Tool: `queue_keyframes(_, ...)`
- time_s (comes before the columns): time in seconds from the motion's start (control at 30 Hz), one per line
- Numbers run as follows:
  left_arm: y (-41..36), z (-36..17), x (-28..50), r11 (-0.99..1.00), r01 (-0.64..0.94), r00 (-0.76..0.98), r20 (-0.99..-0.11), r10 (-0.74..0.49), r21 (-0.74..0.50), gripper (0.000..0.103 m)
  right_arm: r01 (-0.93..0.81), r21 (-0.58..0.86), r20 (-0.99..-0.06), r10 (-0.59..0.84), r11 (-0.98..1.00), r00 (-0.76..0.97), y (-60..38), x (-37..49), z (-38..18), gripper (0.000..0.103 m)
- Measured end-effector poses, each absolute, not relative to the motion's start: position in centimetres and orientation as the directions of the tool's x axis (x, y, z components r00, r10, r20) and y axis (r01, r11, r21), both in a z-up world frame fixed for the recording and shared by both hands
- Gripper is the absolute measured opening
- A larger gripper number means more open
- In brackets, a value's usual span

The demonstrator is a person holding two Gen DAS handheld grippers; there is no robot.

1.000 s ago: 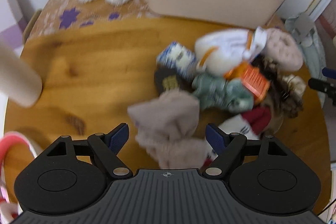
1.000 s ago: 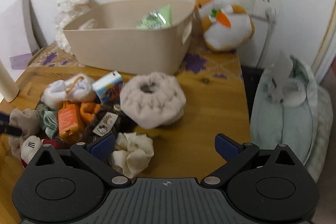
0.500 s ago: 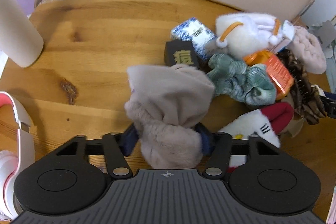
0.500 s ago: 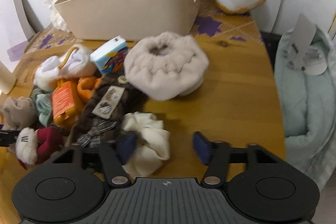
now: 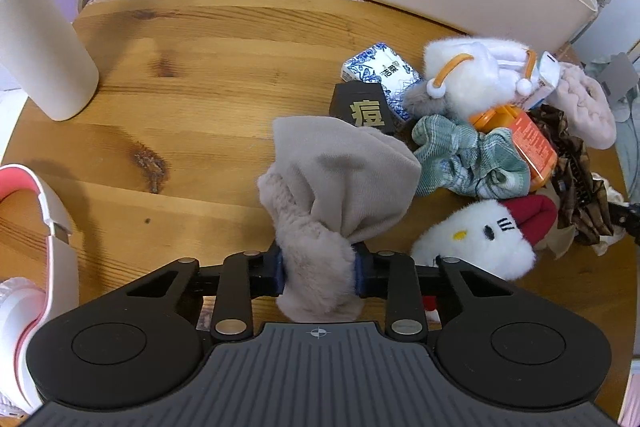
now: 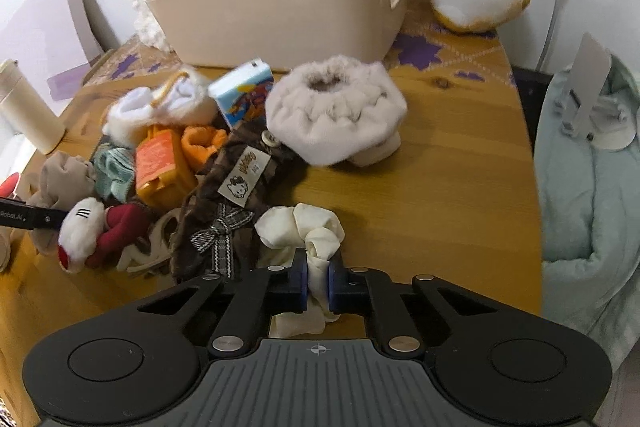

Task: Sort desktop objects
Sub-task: 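Return to the table and grasp the beige sock with the left tool while the right grasps the cream scrunchie, then carry the sock and scrunchie to the basket and release them inside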

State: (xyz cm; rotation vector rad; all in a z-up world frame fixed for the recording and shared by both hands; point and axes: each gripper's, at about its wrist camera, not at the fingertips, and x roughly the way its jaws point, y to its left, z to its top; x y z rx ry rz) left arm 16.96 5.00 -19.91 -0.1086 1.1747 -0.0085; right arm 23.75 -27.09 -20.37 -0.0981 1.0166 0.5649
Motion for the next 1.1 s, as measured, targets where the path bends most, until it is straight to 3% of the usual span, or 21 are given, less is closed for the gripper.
queue_keyframes(0.5,6.4,-15.1,17.3,0.993,-0.038,0.489,-0.869,-0.079,-0.112,0.029,-0.447,0.210,-0.710,0.450,0.870,0.542,-31.5,24.2,-13.8,0.009)
queue_keyframes(1.1,3.5,-4.8,25.7,0.986,0.161,0.691,-0.709,-0.140,-0.038,0.029,-0.443,0.156,-0.556,0.449,0.883,0.699,-30.2,31.2,-6.4,0.009)
